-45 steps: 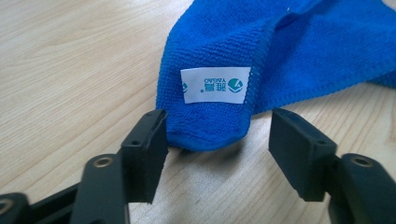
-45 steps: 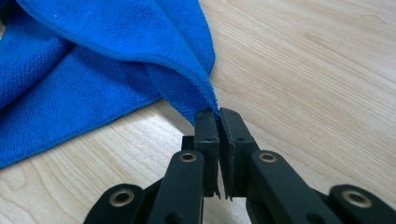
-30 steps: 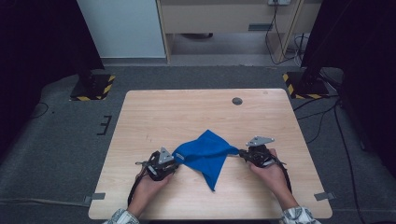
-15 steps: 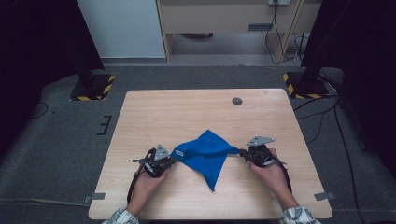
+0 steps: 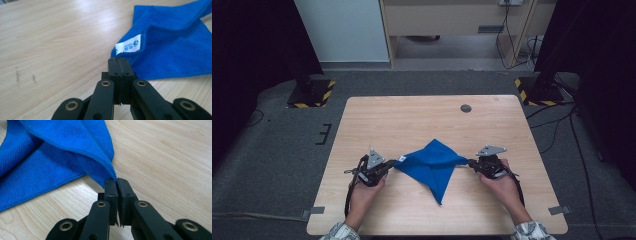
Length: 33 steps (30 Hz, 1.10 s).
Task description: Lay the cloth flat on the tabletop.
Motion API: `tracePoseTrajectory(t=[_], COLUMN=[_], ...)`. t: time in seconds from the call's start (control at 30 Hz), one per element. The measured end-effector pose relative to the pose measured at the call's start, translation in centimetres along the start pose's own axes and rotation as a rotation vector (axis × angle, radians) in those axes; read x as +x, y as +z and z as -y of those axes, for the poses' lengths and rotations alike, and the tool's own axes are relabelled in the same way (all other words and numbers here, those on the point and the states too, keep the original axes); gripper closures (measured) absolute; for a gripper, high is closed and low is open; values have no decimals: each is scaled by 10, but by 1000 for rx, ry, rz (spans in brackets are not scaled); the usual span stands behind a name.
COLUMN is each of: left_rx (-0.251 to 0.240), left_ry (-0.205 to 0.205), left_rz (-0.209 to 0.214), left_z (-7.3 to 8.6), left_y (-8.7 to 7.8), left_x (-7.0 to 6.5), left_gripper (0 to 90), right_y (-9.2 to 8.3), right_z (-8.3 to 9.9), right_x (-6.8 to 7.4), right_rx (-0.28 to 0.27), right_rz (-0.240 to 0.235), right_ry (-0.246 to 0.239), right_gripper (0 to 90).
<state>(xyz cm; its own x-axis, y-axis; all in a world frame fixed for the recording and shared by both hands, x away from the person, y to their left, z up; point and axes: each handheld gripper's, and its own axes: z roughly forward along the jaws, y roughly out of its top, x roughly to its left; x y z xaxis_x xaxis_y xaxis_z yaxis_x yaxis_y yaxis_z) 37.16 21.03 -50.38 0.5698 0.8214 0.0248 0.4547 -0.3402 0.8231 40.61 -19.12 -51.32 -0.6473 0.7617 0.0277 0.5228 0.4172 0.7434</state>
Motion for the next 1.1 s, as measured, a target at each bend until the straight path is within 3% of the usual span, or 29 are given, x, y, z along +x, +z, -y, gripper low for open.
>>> tracePoseTrajectory(t=[0.43, 0.67, 0.9, 1.1], left_rx=[-34, -55, -94, -135], left_ry=[-35, -54, -64, -64], left_rz=[-58, -45, -31, -28], left_z=[-1, -4, -14, -26], left_y=[-8, -10, -15, -23], left_x=[11, 13, 10, 6], left_gripper=[900, 900, 900, 900], right_y=[2, -5, -18, -42], right_z=[0, -4, -11, -24], right_x=[2, 1, 2, 2], right_rx=[-4, -48, -95, -172], right_rz=[-11, -12, -22, -20], right_ry=[-16, -18, -15, -18], right_gripper=[878, 891, 892, 892])
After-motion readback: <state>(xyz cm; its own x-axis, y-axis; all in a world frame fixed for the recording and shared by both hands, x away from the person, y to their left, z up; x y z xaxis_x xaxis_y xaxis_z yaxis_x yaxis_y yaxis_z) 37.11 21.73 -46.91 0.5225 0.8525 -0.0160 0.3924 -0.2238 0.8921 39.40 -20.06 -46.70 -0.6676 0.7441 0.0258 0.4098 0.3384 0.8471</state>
